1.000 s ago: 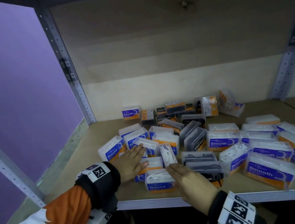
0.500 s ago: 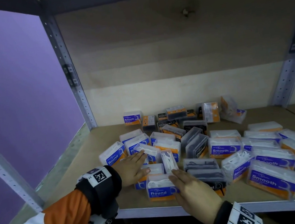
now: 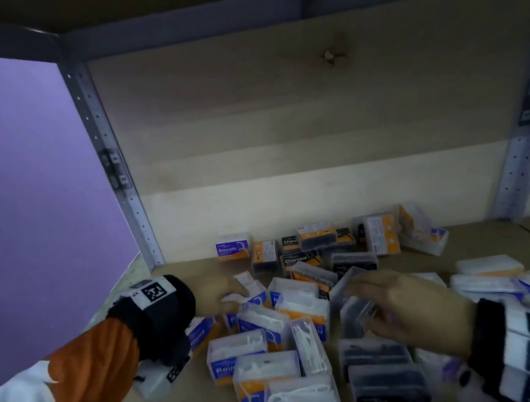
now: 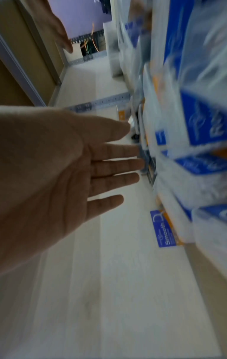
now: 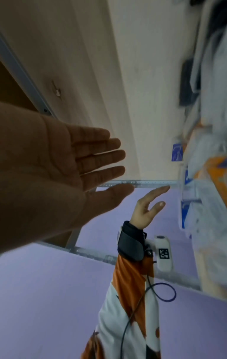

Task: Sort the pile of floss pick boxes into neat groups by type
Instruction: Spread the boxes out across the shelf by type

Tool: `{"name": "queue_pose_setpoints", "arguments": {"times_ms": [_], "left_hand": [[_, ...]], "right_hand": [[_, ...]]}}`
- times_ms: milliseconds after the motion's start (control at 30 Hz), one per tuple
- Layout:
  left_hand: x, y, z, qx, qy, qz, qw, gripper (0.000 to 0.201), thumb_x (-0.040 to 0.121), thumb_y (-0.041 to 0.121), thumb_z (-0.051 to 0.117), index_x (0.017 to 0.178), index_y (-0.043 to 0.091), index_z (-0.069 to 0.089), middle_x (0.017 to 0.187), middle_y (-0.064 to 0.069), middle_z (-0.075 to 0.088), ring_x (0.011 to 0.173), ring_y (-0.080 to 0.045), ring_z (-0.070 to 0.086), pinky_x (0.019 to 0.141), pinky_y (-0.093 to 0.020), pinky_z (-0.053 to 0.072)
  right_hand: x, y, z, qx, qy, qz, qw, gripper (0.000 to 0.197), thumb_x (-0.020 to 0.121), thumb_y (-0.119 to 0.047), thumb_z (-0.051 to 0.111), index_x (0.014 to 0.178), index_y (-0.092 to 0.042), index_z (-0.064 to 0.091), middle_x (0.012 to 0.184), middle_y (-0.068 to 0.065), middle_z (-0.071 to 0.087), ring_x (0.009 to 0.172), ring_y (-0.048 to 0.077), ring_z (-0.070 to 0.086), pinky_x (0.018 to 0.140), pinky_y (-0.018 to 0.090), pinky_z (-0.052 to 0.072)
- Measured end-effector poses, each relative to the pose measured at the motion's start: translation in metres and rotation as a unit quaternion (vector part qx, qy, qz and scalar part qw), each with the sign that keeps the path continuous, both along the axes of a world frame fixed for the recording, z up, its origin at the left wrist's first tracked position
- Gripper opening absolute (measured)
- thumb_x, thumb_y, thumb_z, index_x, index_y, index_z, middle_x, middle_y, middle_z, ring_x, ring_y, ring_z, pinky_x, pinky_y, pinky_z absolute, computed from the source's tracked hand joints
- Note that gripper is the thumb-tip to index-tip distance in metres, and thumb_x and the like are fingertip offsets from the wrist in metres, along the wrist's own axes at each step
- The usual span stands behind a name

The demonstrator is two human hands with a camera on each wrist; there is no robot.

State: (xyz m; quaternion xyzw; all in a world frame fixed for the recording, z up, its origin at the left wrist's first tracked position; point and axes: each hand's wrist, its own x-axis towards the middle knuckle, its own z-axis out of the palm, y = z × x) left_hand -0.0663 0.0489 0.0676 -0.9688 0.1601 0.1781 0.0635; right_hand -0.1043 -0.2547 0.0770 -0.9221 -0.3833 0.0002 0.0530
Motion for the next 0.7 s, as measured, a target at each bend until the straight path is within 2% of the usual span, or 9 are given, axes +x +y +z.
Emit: {"name": "queue_pose_setpoints", "arguments": {"times_ms": [133, 267, 367, 500, 700], "left_hand": [[0.033, 0.017, 0.010, -0.015, -0.016, 0.030, 0.999, 0.040, 0.100, 0.028, 0.042, 0.139, 0.018, 0.043, 0.146, 0.005, 0.042, 0.131, -0.011, 0.042, 0.095, -0.008, 0.025], [0.066, 0.033, 0.014, 0.000, -0.035, 0.056, 0.998, 0.039, 0.100, 0.025, 0.042, 0.138, 0.015, 0.045, 0.144, 0.000, 0.045, 0.130, -0.015, 0.044, 0.105, -0.021, 0.031], [0.089, 0.044, 0.012, 0.010, -0.046, 0.062, 0.997, 0.041, 0.100, 0.024, 0.042, 0.140, 0.017, 0.041, 0.147, 0.002, 0.040, 0.133, -0.013, 0.040, 0.106, -0.020, 0.028], [0.116, 0.056, 0.006, 0.022, -0.047, 0.070, 0.996, 0.042, 0.100, 0.018, 0.040, 0.142, 0.015, 0.036, 0.150, 0.002, 0.035, 0.135, -0.012, 0.038, 0.107, -0.019, 0.025], [0.145, 0.068, -0.006, 0.046, -0.015, 0.098, 0.994, 0.051, 0.099, 0.017, 0.042, 0.147, 0.013, 0.024, 0.156, 0.000, 0.021, 0.141, -0.012, 0.028, 0.110, -0.021, 0.022]], "right_hand": [[0.039, -0.005, 0.021, -0.048, -0.033, -0.004, 0.998, 0.045, 0.098, -0.037, 0.041, 0.142, -0.029, 0.037, 0.146, -0.013, 0.036, 0.132, 0.005, 0.037, 0.103, 0.015, 0.029], [0.078, -0.002, 0.032, -0.082, -0.033, -0.017, 0.996, 0.046, 0.098, -0.037, 0.041, 0.144, -0.031, 0.034, 0.151, -0.009, 0.033, 0.134, 0.009, 0.036, 0.105, 0.018, 0.028], [0.108, 0.004, 0.032, -0.119, -0.024, -0.027, 0.992, 0.047, 0.099, -0.039, 0.038, 0.145, -0.027, 0.033, 0.150, -0.006, 0.034, 0.137, 0.012, 0.033, 0.105, 0.020, 0.024], [0.147, 0.016, 0.022, -0.188, 0.010, -0.047, 0.981, 0.053, 0.101, -0.031, 0.038, 0.149, -0.019, 0.022, 0.157, 0.000, 0.017, 0.143, 0.017, 0.022, 0.115, 0.029, 0.021], [0.190, 0.038, 0.003, -0.251, 0.041, -0.056, 0.966, 0.045, 0.100, -0.024, 0.043, 0.142, -0.009, 0.037, 0.147, 0.011, 0.035, 0.133, 0.027, 0.038, 0.111, 0.039, 0.033]]}}
